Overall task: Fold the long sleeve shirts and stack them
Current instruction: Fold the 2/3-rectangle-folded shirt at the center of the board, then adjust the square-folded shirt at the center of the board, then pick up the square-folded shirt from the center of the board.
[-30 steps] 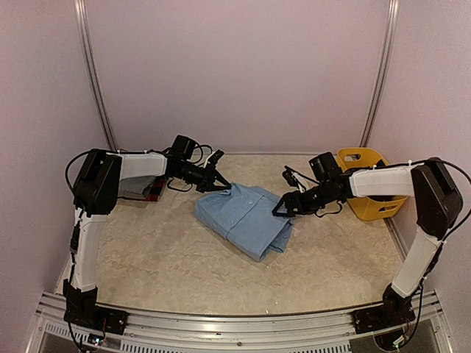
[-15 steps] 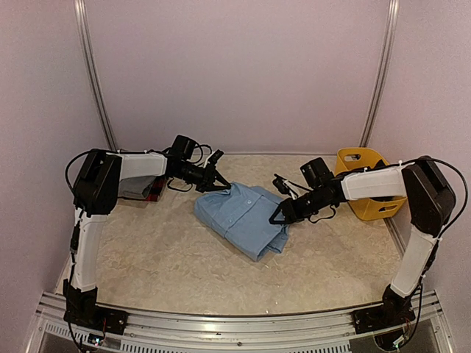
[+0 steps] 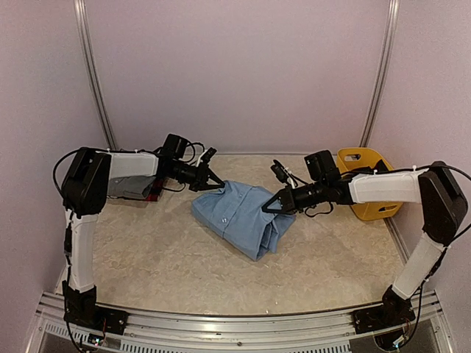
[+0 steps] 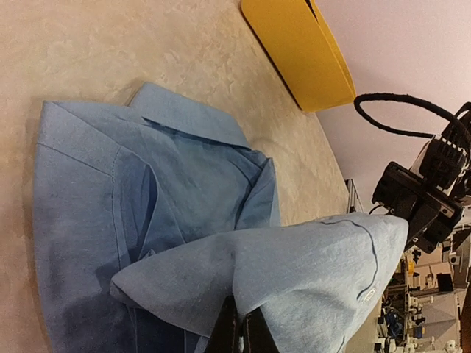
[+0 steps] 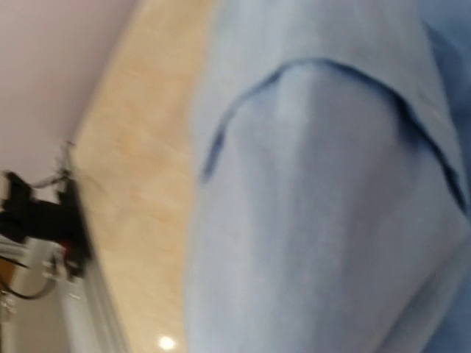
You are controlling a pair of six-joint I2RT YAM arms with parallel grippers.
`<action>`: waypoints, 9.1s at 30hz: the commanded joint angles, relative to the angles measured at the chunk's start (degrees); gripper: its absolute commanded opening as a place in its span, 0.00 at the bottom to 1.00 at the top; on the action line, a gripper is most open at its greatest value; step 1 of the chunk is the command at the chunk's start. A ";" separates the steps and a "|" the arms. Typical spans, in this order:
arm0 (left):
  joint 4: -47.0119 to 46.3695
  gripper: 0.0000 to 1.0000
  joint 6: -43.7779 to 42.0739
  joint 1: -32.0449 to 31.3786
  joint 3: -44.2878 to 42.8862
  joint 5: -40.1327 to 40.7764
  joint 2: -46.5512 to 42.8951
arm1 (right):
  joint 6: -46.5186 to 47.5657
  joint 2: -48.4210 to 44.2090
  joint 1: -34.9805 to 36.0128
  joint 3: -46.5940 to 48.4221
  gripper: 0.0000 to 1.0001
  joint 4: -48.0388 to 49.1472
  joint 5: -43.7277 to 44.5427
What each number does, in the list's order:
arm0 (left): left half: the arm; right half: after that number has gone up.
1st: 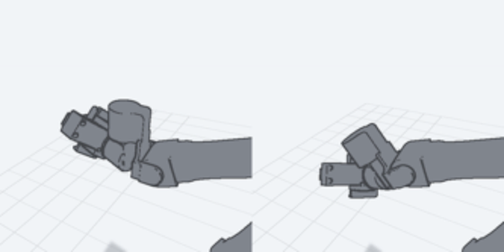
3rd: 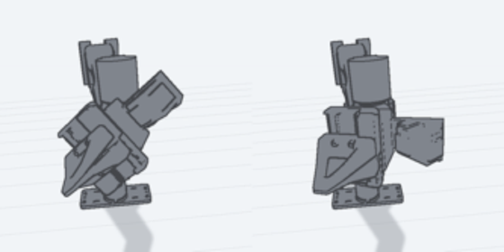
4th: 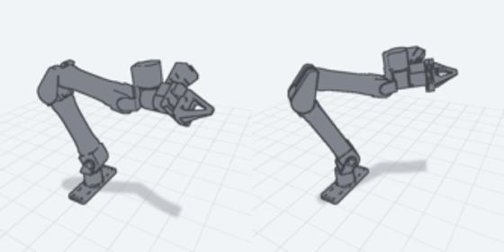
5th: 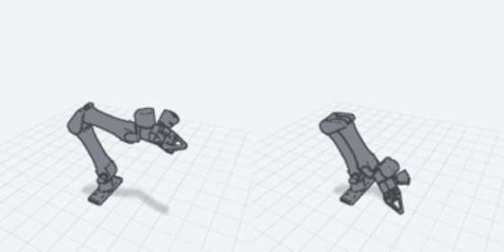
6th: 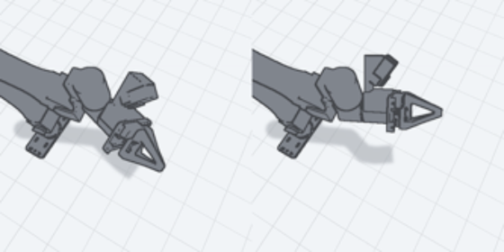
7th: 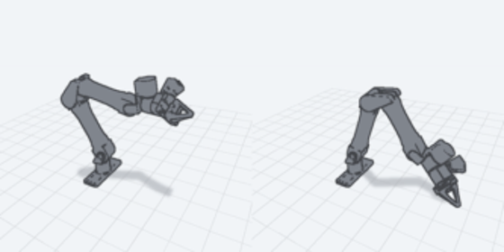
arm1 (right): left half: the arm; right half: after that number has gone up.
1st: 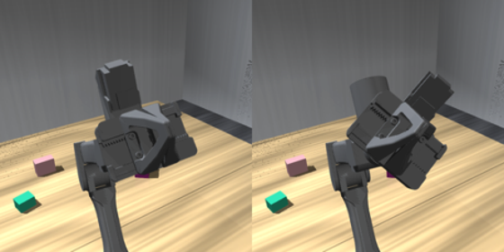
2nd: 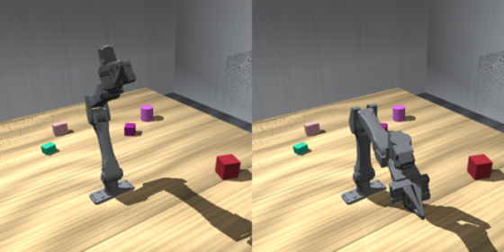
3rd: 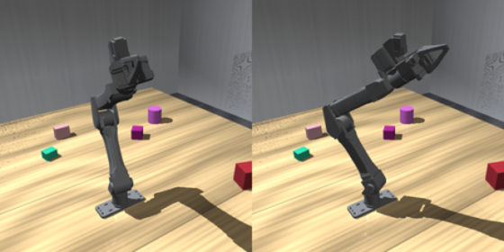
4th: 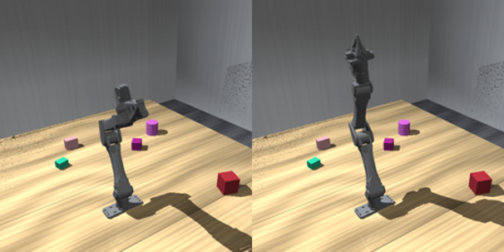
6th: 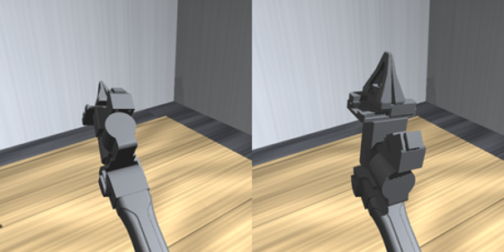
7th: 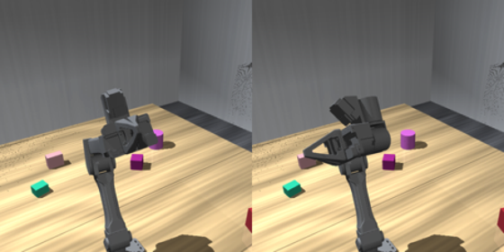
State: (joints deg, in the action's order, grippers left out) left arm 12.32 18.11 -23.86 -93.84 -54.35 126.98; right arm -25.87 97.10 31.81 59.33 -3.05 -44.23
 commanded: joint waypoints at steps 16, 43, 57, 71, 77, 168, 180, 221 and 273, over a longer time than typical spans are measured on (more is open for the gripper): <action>-10.56 0.00 5.05 1.90 5.21 2.20 -8.94 | -35.10 -2.05 5.67 -21.90 0.00 52.20 5.94; -14.72 0.92 1.92 -1.22 6.15 22.10 -8.36 | -8.56 7.57 -11.09 -8.98 0.08 19.49 6.61; -21.89 0.99 0.32 -10.55 21.33 32.14 -13.83 | 4.03 13.36 -18.44 1.81 0.54 6.06 13.87; -23.13 0.99 -0.47 -16.73 23.67 42.87 -12.47 | 8.85 16.46 -18.42 9.80 0.53 -2.73 9.86; -23.10 0.99 -1.07 -16.53 25.35 46.15 -14.50 | 8.95 13.01 -18.25 6.37 0.56 -1.86 6.95; -24.45 0.99 -13.24 -27.67 26.26 63.19 -4.71 | 17.47 20.55 -8.32 24.80 0.91 -9.05 25.08; -29.60 0.97 -17.22 -31.71 41.93 59.23 -13.67 | 17.30 17.91 -8.70 20.64 0.92 -8.47 21.72; -35.10 0.99 23.19 -28.30 69.46 56.73 -44.64 | 12.78 21.59 -3.41 14.25 0.91 -8.51 3.96; -68.02 0.38 35.81 -13.75 66.75 35.27 -20.21 | 4.41 23.28 2.47 5.34 0.72 -0.18 -6.42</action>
State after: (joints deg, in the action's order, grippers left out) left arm -58.94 56.27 -37.69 -25.26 -17.91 108.25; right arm -18.04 117.75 31.00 66.83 -2.39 -48.73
